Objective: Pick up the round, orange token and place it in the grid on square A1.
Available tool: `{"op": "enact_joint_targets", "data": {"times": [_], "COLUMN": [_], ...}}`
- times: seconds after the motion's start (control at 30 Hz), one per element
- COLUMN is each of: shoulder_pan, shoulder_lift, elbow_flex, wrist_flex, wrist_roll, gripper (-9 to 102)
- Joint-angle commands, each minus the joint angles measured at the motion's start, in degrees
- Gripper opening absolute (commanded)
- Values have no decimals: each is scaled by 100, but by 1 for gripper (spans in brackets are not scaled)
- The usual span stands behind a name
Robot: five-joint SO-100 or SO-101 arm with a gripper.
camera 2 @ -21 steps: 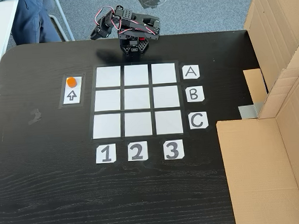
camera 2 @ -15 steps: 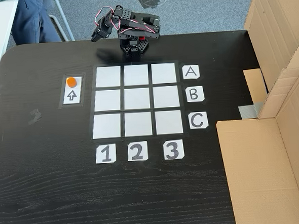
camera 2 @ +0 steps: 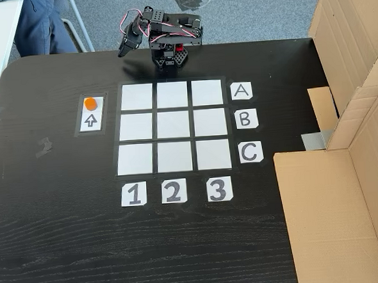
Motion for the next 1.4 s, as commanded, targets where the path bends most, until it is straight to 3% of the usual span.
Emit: {"op": "enact_joint_targets", "data": {"times": [0.0, 0.27, 0.63, 1.37], "shoulder_pan": [-35, -88, -413, -1978], "shoulder_lift": [-677, -2250, -4386, -6908], "elbow_flex": [-826, -2435, -4966, -7022], "wrist_flex": [88, 352, 2145, 2188], "wrist_roll": [-26, -114, -308, -176], "gripper": [14, 14, 14, 16]}}
